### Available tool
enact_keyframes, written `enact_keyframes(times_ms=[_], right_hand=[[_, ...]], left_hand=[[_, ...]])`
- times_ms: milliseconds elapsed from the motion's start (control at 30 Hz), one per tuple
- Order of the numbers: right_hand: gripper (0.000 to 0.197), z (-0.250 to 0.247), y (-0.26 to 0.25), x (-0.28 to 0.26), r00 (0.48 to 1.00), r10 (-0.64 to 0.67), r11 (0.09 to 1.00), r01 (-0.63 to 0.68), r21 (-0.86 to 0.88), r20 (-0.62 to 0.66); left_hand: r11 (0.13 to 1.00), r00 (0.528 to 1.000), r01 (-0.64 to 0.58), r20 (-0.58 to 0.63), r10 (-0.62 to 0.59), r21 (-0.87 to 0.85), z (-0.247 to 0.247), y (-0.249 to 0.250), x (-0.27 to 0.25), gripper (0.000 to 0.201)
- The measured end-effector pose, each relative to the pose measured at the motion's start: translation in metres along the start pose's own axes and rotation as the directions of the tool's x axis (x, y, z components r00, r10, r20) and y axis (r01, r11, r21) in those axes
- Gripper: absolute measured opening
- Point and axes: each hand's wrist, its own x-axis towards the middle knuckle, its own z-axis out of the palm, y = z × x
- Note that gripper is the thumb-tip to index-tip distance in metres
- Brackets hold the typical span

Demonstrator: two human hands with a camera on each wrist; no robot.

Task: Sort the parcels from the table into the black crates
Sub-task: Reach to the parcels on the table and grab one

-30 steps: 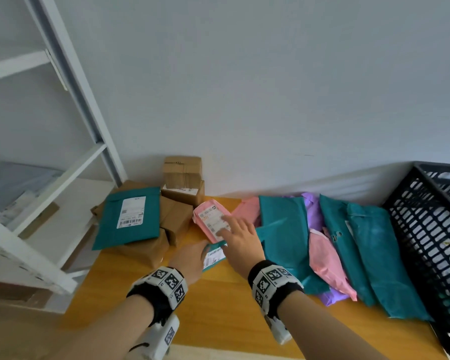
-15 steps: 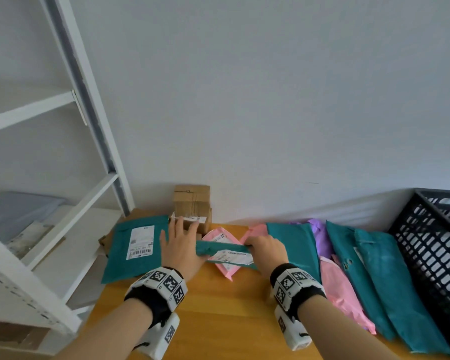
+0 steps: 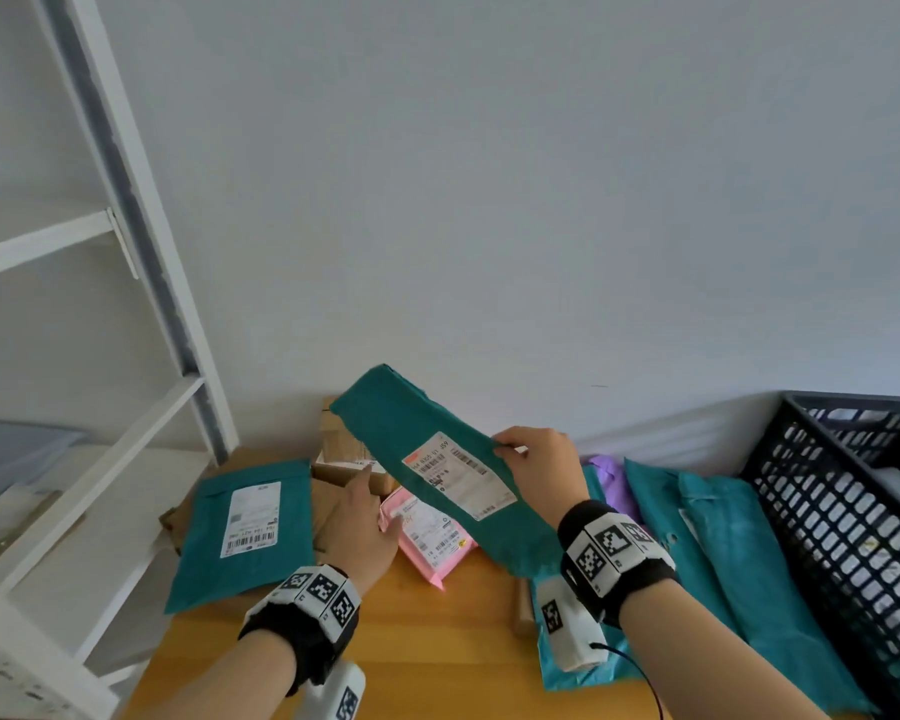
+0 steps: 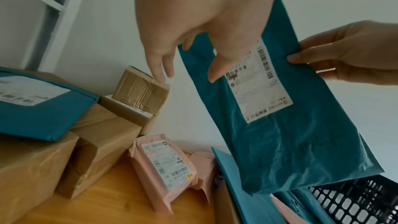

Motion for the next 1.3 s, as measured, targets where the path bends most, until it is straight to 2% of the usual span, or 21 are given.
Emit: enact_keyframes(times_ms=[100, 200, 267, 333, 367, 433, 500, 667, 867, 1033, 1300], right_hand=[[0.016, -0.009, -0.006, 0.004, 1.000, -0.010, 0.995, 0.010, 0.099, -0.002], [0.013, -0.016, -0.007, 0.007, 1.000, 0.012, 0.977, -0.009, 0.215, -0.014], [0.011, -0.021, -0.008, 0.009, 0.999, 0.045, 0.950, -0.039, 0.310, -0.014], [0.011, -0.024, -0.005, 0.010, 0.997, 0.072, 0.919, -0.065, 0.388, -0.003], [0.013, -0.025, -0.002, 0.011, 0.997, 0.080, 0.909, -0.074, 0.410, 0.002], [0.016, -0.026, 0.005, 0.012, 0.995, 0.100, 0.893, -0.093, 0.440, 0.008], [0.016, -0.026, 0.011, 0.014, 0.992, 0.124, 0.875, -0.114, 0.471, 0.009], [0.026, -0.027, 0.021, 0.018, 0.989, 0.143, 0.865, -0.145, 0.480, 0.041], [0.039, -0.031, 0.023, 0.029, 0.984, 0.174, 0.854, -0.170, 0.492, 0.038], [0.043, -0.030, 0.020, 0.036, 0.984, 0.179, 0.854, -0.149, 0.499, -0.012], [0.042, -0.025, 0.008, 0.037, 0.972, 0.211, 0.874, -0.142, 0.465, -0.099]], left_hand=[[0.999, 0.997, -0.006, 0.072, 0.003, 0.032, 0.006, -0.001, 0.006, 0.040], [0.996, 0.985, 0.058, 0.169, -0.046, -0.064, 0.022, -0.027, 0.031, 0.041], [0.982, 0.978, 0.084, 0.202, -0.049, -0.172, 0.015, -0.017, 0.031, 0.038], [0.947, 0.982, 0.093, 0.183, -0.036, -0.308, 0.002, 0.004, 0.021, 0.016], [0.919, 0.984, 0.096, 0.175, -0.030, -0.382, -0.001, 0.011, 0.018, 0.013], [0.861, 0.982, 0.107, 0.187, -0.014, -0.496, -0.006, 0.020, 0.016, 0.023], [0.836, 0.986, 0.100, 0.167, -0.010, -0.540, -0.008, 0.024, 0.019, 0.024], [0.874, 0.992, 0.016, 0.118, 0.047, -0.486, -0.017, 0.033, 0.033, 0.016], [0.908, 0.977, -0.146, 0.084, 0.194, -0.392, -0.046, 0.060, 0.057, 0.025], [0.893, 0.955, -0.230, 0.087, 0.284, -0.387, -0.064, 0.070, 0.070, 0.031], [0.891, 0.930, -0.292, 0.113, 0.349, -0.347, -0.076, 0.072, 0.080, 0.037]])
